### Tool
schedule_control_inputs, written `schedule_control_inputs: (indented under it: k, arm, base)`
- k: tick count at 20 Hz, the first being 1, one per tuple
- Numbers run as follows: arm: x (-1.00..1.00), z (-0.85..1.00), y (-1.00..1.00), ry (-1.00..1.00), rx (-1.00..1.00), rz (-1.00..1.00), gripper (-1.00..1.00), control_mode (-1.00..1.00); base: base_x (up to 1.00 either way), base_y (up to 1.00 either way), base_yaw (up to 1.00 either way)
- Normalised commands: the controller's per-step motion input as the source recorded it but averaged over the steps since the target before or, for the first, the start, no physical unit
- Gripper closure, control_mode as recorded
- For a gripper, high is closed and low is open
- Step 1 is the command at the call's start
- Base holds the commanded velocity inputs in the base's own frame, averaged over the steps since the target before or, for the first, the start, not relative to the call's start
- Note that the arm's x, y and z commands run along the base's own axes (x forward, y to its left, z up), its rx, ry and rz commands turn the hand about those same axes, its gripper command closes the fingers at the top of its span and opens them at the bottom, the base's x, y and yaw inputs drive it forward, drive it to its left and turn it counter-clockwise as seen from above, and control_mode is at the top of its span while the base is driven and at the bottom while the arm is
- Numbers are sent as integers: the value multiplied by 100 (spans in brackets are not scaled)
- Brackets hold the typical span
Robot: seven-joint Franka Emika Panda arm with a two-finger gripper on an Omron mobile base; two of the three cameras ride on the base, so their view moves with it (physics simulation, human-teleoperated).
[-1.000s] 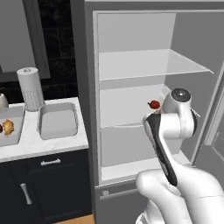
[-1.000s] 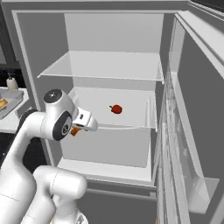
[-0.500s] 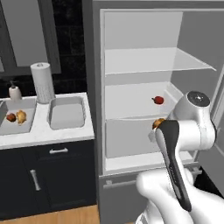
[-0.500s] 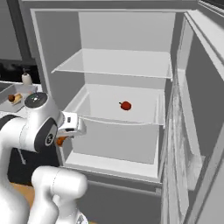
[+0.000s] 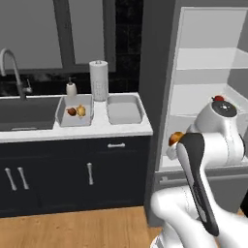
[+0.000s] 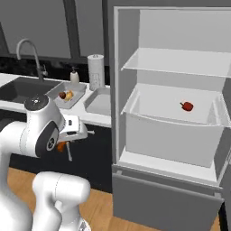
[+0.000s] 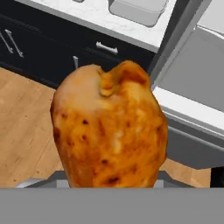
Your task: Place one bell pepper and one chicken drumstick in each tupperware on the nearby counter, to pack two identical lunches.
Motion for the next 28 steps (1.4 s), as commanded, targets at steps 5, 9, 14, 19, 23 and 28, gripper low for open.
schedule_control_inputs:
  k: [5, 9, 14, 19, 23, 28]
  arm:
    - [0, 0, 0, 0, 0, 0, 100, 100]
    - [0, 0, 0, 0, 0, 0, 100, 100]
    - [0, 0, 0, 0, 0, 0, 100, 100]
    - [40, -6, -4, 0, 0, -4, 100, -100]
    - [85, -22, -20, 0, 0, -10, 100, -100]
    - [66, -33, -53, 0, 0, -16, 100, -100]
  base:
    - [71, 100, 0]
    - [100, 68, -9]
    - [100, 7, -14]
    - [60, -1, -7]
    - [0, 0, 0]
    - [0, 0, 0]
